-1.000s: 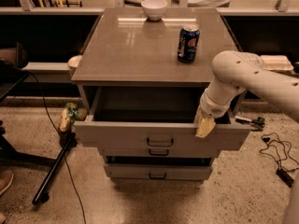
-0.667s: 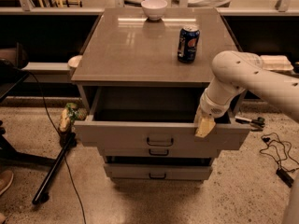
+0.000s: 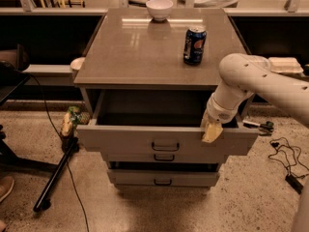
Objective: Open top drawer
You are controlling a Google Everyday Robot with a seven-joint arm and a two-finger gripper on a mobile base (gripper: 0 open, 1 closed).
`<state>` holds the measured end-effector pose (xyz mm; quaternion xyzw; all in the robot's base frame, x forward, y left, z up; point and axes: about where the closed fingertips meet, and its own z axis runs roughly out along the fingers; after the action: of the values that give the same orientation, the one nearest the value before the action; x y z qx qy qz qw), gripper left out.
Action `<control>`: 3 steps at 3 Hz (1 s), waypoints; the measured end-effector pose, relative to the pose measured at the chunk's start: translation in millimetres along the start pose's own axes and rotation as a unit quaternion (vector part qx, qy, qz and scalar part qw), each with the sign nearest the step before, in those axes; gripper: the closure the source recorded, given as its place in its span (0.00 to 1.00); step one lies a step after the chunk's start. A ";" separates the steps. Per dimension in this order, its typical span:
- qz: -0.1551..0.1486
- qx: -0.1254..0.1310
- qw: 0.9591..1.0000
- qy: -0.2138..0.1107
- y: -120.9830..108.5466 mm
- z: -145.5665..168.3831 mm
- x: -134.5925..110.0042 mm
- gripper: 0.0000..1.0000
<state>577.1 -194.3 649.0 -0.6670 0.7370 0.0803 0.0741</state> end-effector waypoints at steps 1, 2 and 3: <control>-0.015 -0.022 1.000 0.005 8.9 2.3 -1.1 0.11; -0.020 -0.050 0.998 0.018 19.1 0.9 1.3 0.00; -0.018 -0.076 0.996 0.031 31.1 -2.1 7.0 0.00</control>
Offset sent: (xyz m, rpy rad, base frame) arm -0.0318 -0.0033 0.0059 -0.0533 0.1557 0.0879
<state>545.4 -198.5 650.2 -0.6863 0.7184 0.1139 0.0017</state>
